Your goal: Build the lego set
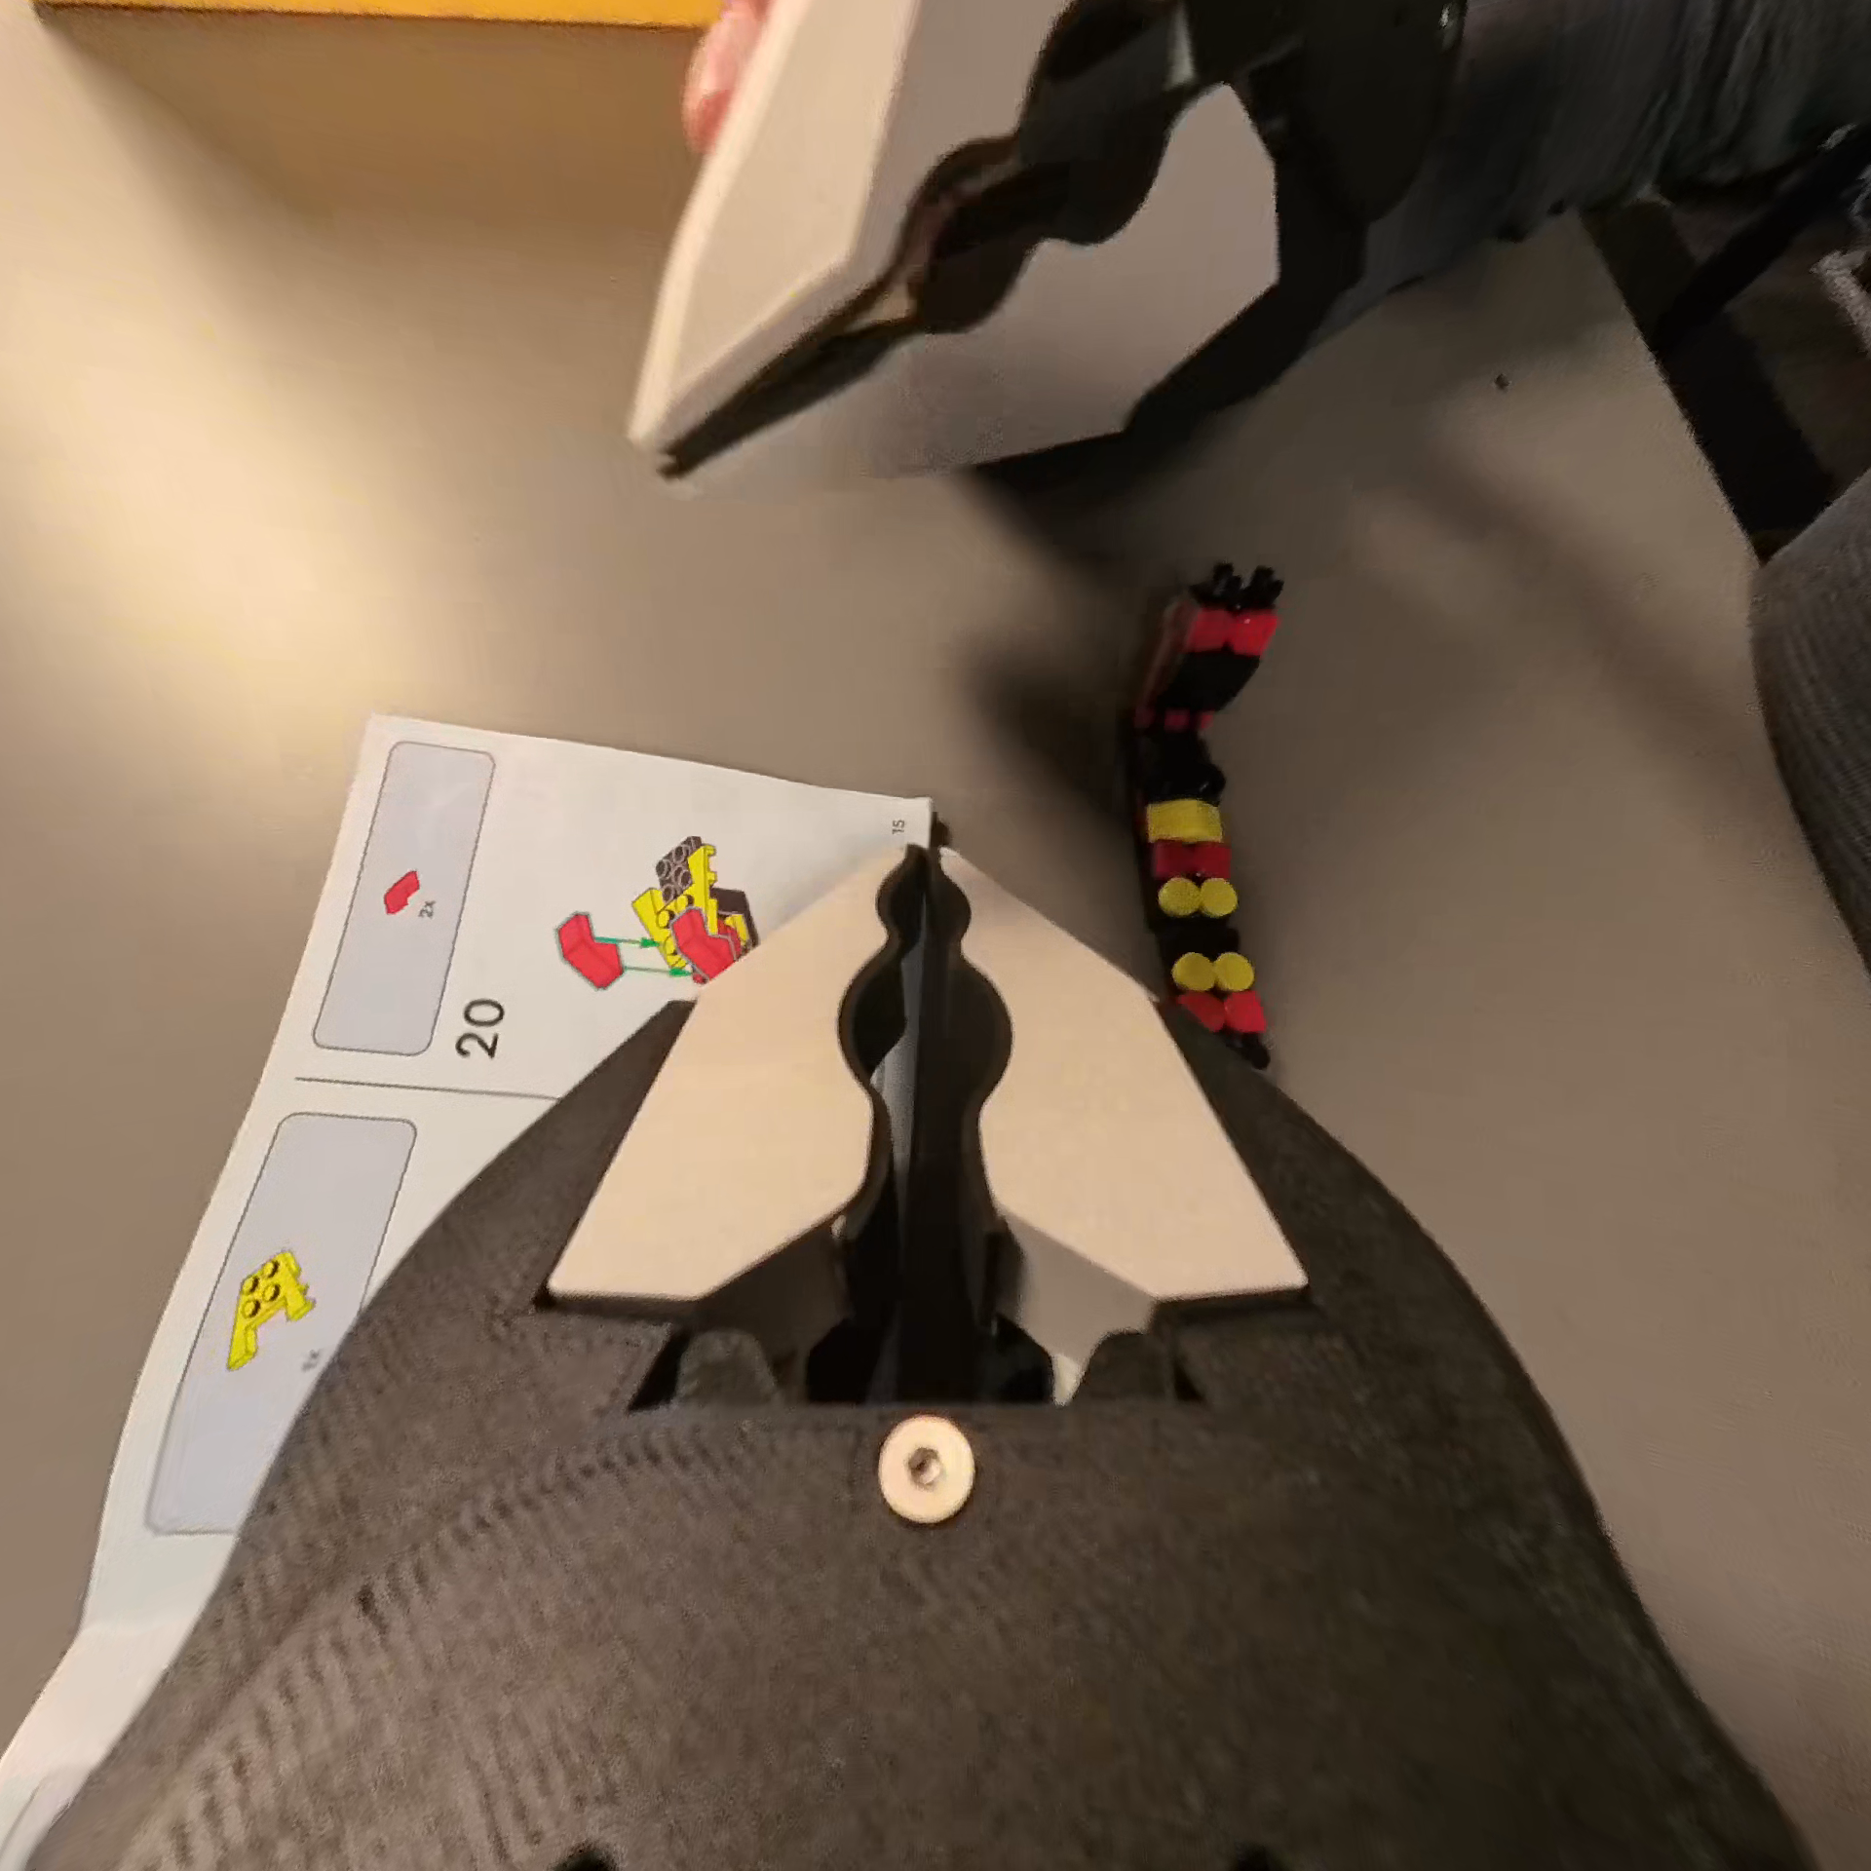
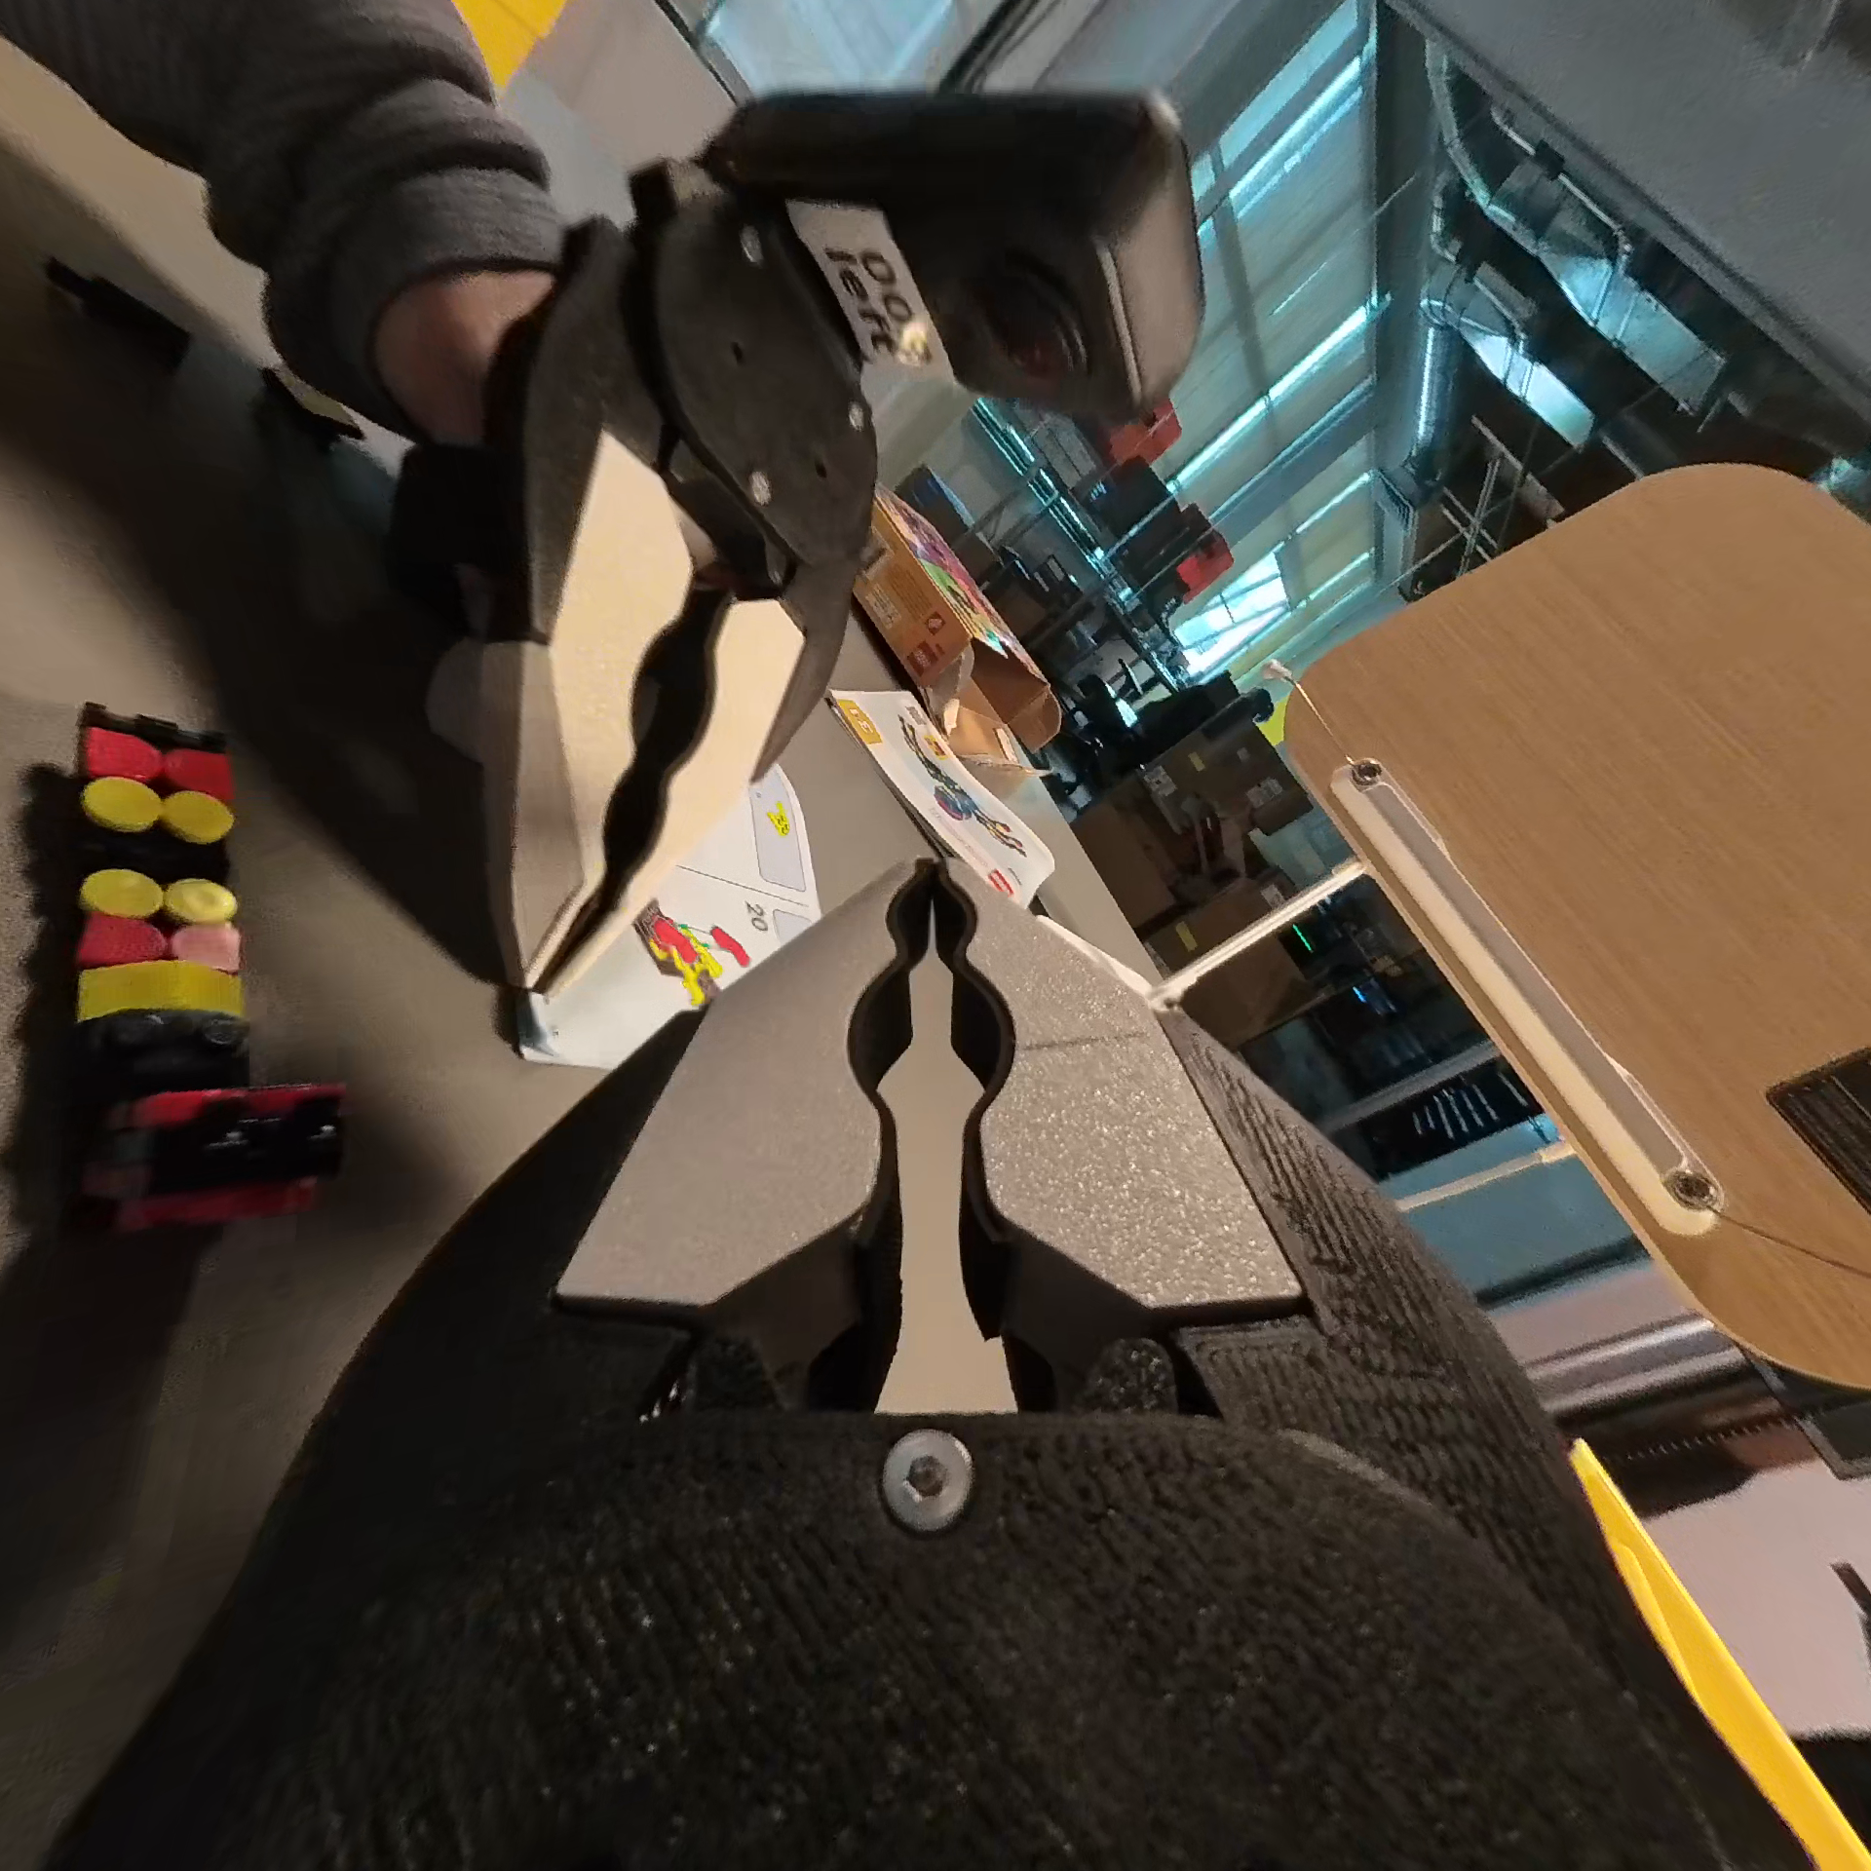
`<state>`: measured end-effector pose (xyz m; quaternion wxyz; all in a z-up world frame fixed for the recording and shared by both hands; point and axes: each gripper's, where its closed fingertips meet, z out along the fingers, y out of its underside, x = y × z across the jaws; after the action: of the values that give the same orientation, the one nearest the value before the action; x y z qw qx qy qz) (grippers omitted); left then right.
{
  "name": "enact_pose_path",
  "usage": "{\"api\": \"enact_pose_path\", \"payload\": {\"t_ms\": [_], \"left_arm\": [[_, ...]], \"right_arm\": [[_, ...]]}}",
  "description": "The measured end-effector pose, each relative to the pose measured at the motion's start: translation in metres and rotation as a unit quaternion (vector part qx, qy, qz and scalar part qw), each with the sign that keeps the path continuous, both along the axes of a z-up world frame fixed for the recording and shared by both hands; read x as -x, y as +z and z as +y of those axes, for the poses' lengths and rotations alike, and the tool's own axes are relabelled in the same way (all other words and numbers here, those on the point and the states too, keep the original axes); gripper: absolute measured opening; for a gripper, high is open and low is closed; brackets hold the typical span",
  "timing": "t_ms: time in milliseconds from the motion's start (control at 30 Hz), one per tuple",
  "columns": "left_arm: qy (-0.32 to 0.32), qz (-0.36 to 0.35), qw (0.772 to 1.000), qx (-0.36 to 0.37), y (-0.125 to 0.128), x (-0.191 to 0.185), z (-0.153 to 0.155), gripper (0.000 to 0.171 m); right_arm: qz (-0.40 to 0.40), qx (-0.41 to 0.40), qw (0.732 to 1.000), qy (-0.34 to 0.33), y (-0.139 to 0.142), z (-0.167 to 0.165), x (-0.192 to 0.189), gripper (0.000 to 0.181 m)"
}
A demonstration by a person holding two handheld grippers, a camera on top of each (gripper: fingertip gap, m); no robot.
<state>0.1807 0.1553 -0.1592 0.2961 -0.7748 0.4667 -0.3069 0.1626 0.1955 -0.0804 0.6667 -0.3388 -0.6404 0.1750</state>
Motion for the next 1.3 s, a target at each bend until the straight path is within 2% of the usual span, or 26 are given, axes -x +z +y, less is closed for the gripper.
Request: {"api": "enact_pose_path", "payload": {"t_ms": [133, 400, 600, 667, 833, 933, 1067, 1167, 1267, 1300], "left_arm": [[0.016, -0.032, 0.998, 0.042, 0.004, 0.002, 0.003, 0.000], [0.018, -0.051, 0.996, 0.077, 0.005, 0.003, 0.004, 0.000], [0.039, -0.103, 0.978, 0.180, 0.008, 0.004, 0.008, 0.000], [0.041, -0.107, 0.974, 0.194, 0.008, 0.005, 0.008, 0.000], [0.046, -0.104, 0.978, 0.175, 0.009, 0.006, 0.009, 0.000], [0.052, -0.136, 0.973, 0.179, 0.016, 0.008, 0.012, 0.000], [0.051, -0.164, 0.965, 0.201, 0.022, 0.009, 0.013, 0.000], [0.036, -0.151, 0.965, 0.212, 0.019, 0.007, 0.008, 0.000], [0.023, -0.155, 0.957, 0.243, 0.018, 0.006, 0.003, 0.000], [0.020, -0.155, 0.956, 0.250, 0.018, 0.006, 0.003, 0.000]], "right_arm": [[-0.002, -0.012, 1.000, 0.001, 0.000, -0.003, 0.000, 0.000], [-0.004, -0.023, 1.000, 0.011, 0.000, -0.007, 0.001, 0.000], [-0.009, -0.031, 0.999, 0.008, -0.002, -0.008, 0.001, 0.000], [-0.008, -0.029, 1.000, -0.010, -0.001, -0.002, 0.001, 0.000], [-0.014, -0.004, 0.999, -0.042, -0.003, 0.011, -0.002, 0.000], [-0.064, 0.042, 0.994, -0.075, -0.022, 0.024, -0.001, 0.000], [-0.059, 0.094, 0.991, -0.080, -0.023, 0.031, -0.004, 0.000], [-0.056, 0.097, 0.993, -0.048, -0.023, 0.023, -0.001, 0.000], [-0.059, 0.059, 0.994, 0.066, -0.022, -0.016, 0.004, 0.000], [-0.055, 0.037, 0.995, 0.072, -0.019, -0.021, 0.003, 0.000]]}}
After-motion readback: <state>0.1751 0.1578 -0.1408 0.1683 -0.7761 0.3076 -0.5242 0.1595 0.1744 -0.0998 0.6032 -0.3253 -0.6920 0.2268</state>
